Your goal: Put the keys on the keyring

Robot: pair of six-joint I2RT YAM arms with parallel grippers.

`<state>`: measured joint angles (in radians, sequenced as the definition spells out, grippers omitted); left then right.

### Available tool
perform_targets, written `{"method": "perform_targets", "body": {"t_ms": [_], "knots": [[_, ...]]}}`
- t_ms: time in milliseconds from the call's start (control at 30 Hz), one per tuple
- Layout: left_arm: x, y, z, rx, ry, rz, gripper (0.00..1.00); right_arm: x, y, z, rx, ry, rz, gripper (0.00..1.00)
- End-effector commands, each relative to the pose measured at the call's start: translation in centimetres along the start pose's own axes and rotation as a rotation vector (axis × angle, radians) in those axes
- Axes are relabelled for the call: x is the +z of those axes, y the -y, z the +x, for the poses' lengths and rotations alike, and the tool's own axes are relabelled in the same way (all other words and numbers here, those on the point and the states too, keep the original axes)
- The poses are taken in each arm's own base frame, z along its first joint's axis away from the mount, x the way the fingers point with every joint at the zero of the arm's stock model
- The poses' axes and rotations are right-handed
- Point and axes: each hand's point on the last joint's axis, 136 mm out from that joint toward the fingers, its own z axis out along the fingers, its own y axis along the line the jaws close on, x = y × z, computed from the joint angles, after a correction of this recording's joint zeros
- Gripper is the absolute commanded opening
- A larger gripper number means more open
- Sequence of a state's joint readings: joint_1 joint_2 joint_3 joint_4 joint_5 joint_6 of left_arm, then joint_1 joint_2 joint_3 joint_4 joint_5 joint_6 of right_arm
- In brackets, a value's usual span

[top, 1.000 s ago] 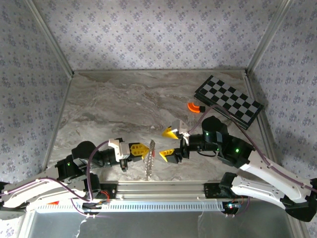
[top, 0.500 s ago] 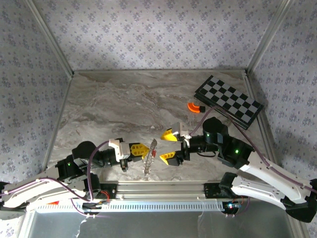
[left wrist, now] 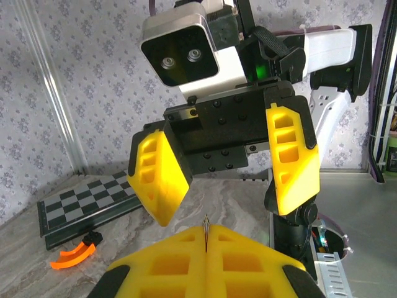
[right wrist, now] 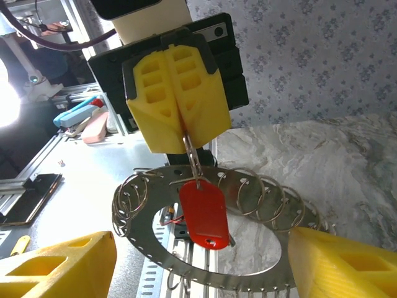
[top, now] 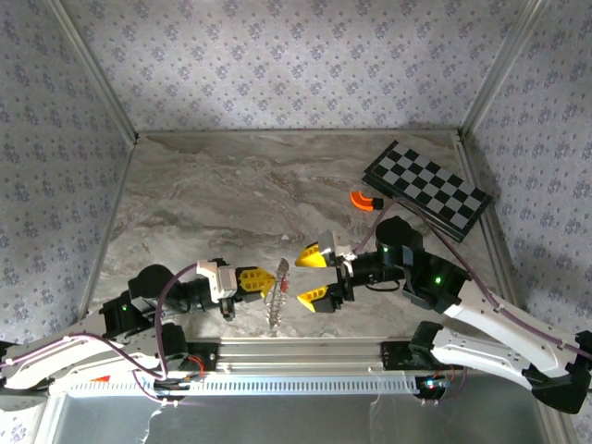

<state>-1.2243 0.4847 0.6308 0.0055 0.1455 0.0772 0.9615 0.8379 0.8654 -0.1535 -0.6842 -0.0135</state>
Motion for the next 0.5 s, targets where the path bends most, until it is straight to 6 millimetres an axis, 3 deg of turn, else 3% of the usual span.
{"method": "perform_targets", "body": {"t_ms": [0,467], "knots": [[-0.6,0.4,-2.6,0.005,0.102,0.021,0.0,0.0,-1.0,-0.7,-0.011,0.026,-0.061,0.74],[-0.6,0.6,-2.3,0.003,0.091,0.031,0.0,1.6,-0.5,-1.9,-0.045,0.071,-0.048,0.55]]}}
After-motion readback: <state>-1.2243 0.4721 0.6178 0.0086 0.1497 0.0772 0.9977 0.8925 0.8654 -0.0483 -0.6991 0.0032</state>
